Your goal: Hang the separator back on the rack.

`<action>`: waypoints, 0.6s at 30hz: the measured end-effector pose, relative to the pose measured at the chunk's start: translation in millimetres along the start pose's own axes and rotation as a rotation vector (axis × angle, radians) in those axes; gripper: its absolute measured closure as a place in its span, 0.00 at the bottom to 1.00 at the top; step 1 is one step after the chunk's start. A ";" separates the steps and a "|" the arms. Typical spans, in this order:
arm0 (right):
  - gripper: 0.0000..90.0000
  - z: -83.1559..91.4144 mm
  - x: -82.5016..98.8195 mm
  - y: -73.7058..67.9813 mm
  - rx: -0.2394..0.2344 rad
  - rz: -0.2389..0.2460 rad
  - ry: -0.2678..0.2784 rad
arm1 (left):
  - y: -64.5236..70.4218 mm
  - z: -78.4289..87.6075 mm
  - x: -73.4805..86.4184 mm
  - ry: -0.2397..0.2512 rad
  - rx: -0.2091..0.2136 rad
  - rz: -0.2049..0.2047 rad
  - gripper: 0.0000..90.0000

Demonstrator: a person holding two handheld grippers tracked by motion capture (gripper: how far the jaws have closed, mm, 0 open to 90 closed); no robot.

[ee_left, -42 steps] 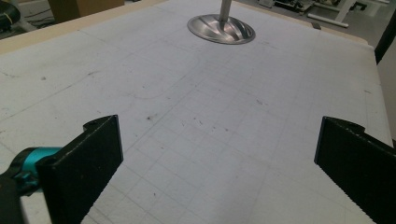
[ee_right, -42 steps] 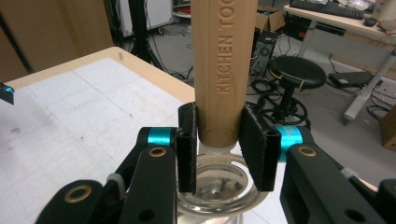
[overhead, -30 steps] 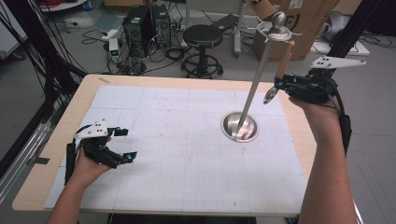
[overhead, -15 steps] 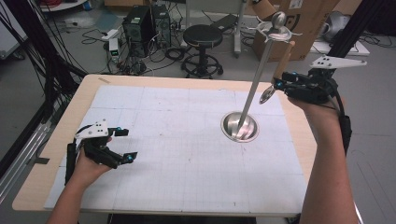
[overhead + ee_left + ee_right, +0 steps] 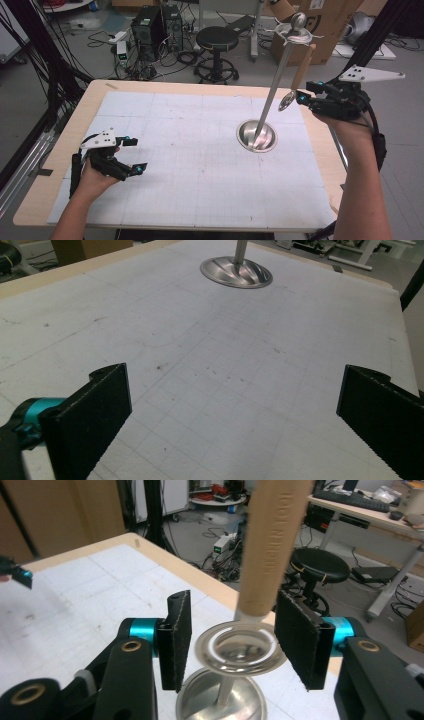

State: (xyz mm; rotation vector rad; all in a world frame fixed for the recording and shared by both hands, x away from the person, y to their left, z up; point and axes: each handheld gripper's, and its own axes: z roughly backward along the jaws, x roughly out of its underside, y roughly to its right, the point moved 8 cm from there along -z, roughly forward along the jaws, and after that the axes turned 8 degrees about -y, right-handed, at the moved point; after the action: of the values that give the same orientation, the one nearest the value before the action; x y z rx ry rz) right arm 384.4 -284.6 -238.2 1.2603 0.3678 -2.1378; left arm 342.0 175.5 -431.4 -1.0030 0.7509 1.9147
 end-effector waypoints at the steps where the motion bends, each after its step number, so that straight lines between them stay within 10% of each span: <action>1: 0.53 0.3 0.1 -1.9 -0.004 0.007 0.001 | 0.1 -0.1 -0.1 0.000 0.002 -0.002 0.02; 18: 0.47 -9.5 4.7 -35.0 -0.067 0.058 -0.009 | -0.2 1.2 -0.6 0.003 0.001 -0.006 0.02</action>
State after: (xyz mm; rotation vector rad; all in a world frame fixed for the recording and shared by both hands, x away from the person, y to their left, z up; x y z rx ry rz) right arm 367.0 -254.6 -249.5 1.2084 0.3912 -2.0644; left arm 341.9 176.4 -430.3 -1.0068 0.7502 1.9080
